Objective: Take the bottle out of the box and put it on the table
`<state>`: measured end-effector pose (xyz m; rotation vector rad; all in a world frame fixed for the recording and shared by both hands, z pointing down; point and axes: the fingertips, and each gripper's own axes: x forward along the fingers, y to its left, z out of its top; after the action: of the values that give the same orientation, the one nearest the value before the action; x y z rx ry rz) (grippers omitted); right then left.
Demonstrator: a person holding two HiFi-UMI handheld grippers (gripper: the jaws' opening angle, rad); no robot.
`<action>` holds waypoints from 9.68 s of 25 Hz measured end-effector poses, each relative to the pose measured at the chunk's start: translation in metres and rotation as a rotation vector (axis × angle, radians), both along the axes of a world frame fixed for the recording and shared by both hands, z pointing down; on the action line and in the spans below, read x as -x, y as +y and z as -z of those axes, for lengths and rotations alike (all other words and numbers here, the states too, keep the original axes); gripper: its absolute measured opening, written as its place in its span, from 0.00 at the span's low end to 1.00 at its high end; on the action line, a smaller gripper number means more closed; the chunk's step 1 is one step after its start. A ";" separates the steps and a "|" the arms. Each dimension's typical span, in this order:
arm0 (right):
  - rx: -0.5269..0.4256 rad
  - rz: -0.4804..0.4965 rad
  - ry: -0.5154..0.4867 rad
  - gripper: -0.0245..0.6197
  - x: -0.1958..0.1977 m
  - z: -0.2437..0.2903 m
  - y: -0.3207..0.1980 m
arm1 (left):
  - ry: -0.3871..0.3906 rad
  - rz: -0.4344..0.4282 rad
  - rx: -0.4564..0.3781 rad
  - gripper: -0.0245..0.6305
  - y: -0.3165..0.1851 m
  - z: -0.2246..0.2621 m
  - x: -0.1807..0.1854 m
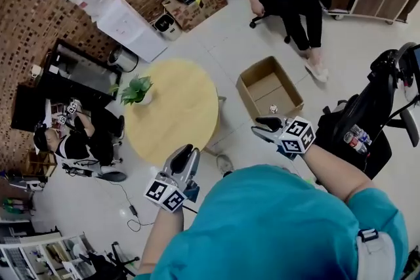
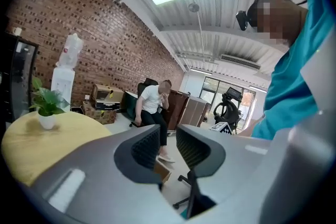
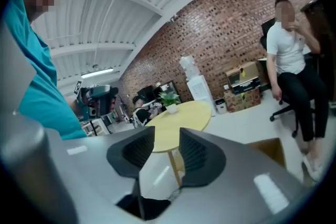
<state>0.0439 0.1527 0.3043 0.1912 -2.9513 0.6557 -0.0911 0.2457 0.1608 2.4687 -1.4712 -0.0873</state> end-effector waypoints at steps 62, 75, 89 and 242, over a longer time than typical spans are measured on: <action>0.442 0.128 1.135 0.59 0.088 -0.957 -0.296 | -0.104 -0.227 0.773 0.19 -0.323 -0.735 0.002; 0.486 0.105 1.228 0.53 0.078 -0.973 -0.298 | -0.091 -0.237 0.802 0.19 -0.318 -0.734 -0.004; 0.312 0.172 1.161 0.52 0.080 -0.805 -0.312 | -0.118 -0.211 0.641 0.19 -0.329 -0.595 -0.005; -0.176 0.434 -0.218 0.04 -0.152 0.082 0.822 | -0.196 0.482 -0.244 0.07 0.826 -0.051 -0.147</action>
<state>0.1956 0.9748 0.2226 -0.5252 -3.0947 0.3757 0.0557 1.0718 0.2118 2.2902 -2.2371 -0.1253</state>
